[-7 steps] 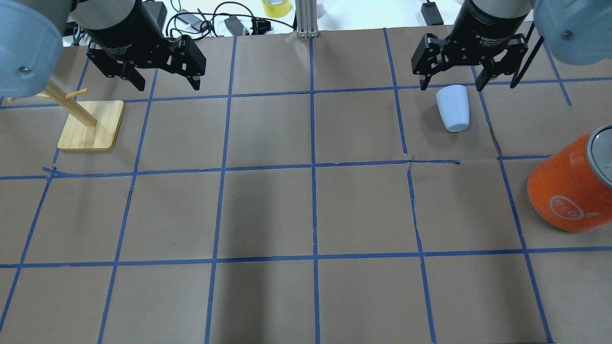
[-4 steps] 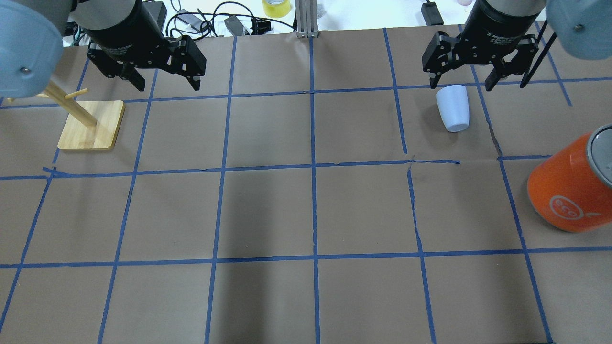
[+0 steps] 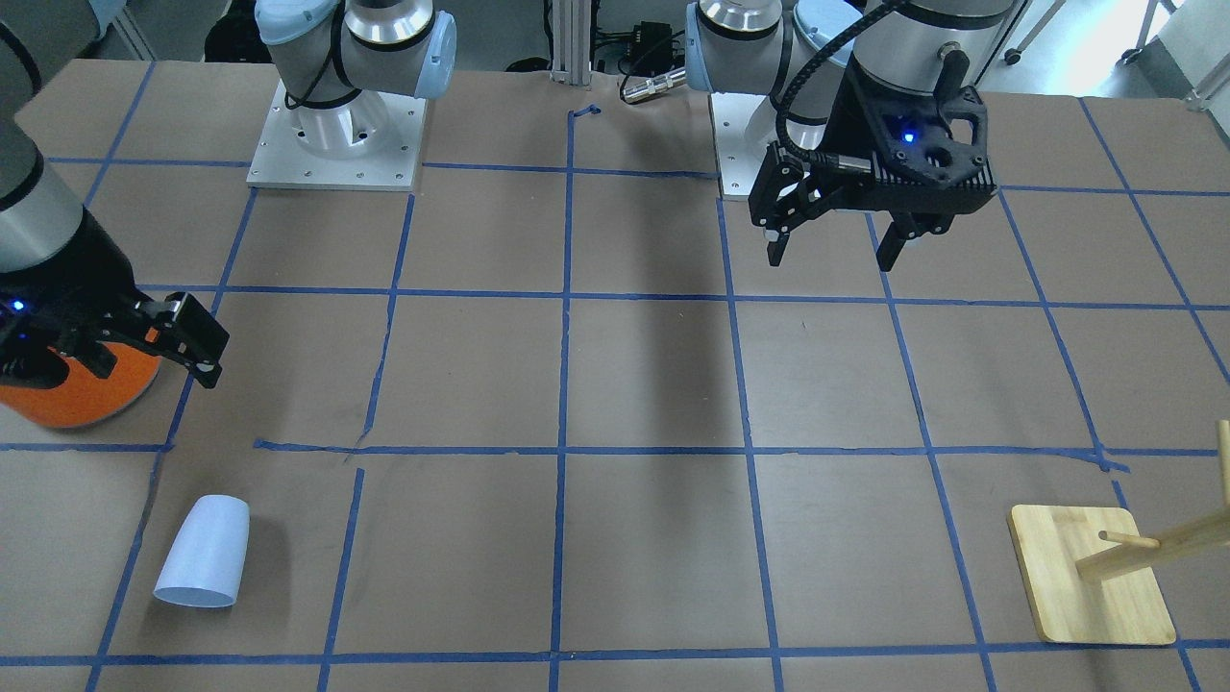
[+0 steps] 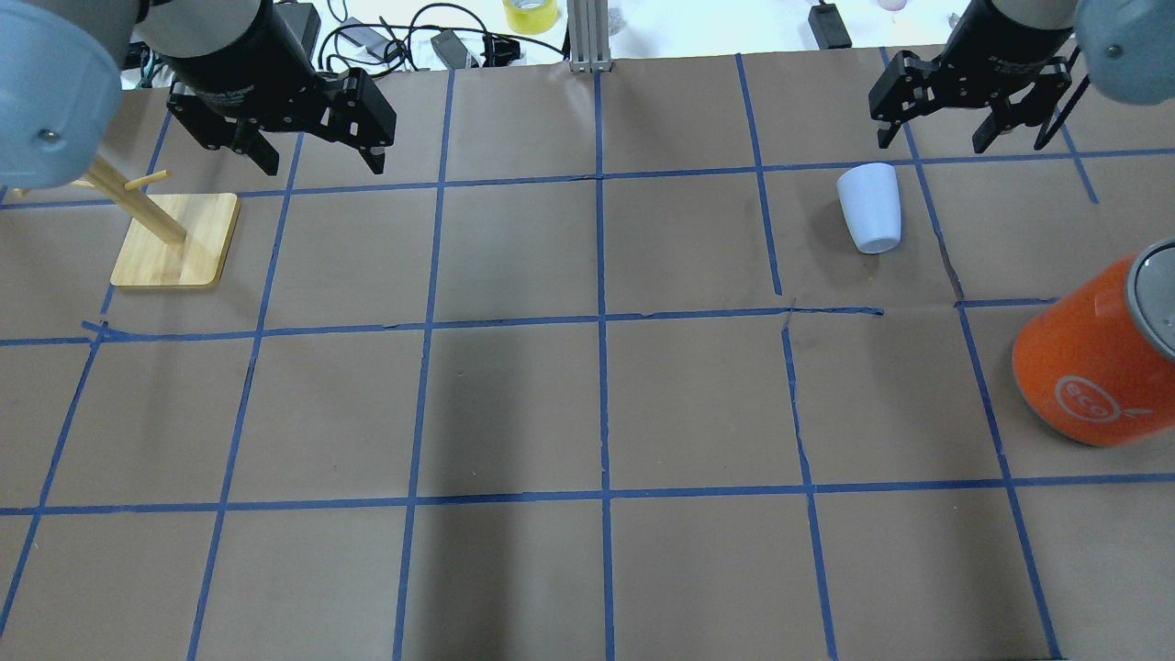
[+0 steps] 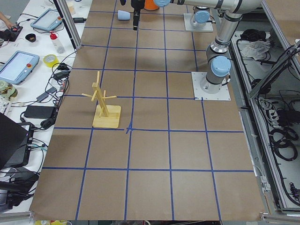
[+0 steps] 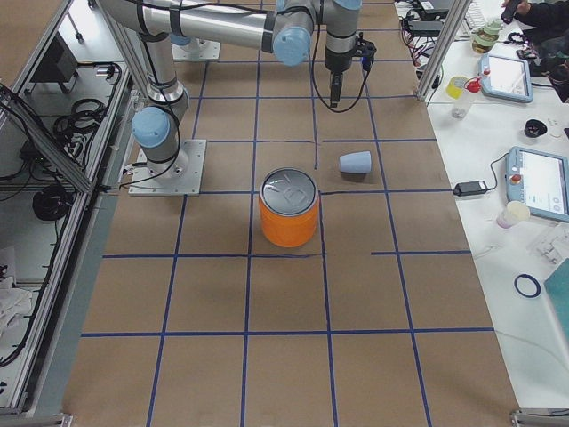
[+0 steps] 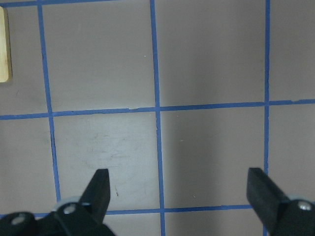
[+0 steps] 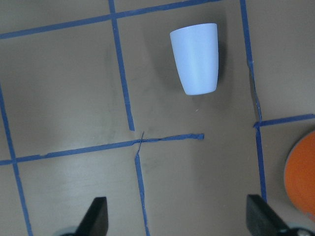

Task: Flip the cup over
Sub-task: 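Lower the right gripper onto the upside-down light-blue cup and grasp it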

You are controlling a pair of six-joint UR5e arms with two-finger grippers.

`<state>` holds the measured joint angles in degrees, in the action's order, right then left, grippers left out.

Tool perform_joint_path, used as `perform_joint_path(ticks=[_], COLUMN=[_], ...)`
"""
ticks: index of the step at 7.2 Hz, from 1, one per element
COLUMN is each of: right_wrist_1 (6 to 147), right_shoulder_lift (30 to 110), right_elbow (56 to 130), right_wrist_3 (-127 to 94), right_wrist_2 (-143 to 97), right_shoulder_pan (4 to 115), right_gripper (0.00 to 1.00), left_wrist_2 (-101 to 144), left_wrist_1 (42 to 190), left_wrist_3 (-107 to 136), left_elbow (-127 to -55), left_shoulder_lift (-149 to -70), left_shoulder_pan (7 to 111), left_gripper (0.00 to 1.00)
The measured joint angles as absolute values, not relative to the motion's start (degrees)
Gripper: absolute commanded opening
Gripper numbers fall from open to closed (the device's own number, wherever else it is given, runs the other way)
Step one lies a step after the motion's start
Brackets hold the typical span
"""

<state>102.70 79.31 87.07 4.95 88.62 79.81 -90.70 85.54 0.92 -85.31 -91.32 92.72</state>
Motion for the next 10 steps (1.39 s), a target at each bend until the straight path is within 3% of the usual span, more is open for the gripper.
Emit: perform_joint_path(ticks=[4, 10], right_wrist_1=[114.46, 119.94], right_shoulder_lift=[71.49, 62.82], right_elbow=[91.28, 92.62], right_wrist_3=[6.24, 5.96], right_wrist_2=[89.59, 95.08], right_shoulder_pan=[79.37, 79.03], right_gripper=[1.0, 1.0], left_wrist_2=[-90.65, -90.66], left_wrist_1=[85.52, 85.52], left_wrist_3=[0.88, 0.9], left_elbow=[-85.26, -85.31], left_shoulder_lift=[-91.32, -91.32], left_shoulder_pan=[92.72, 92.73], left_gripper=[1.0, 1.0])
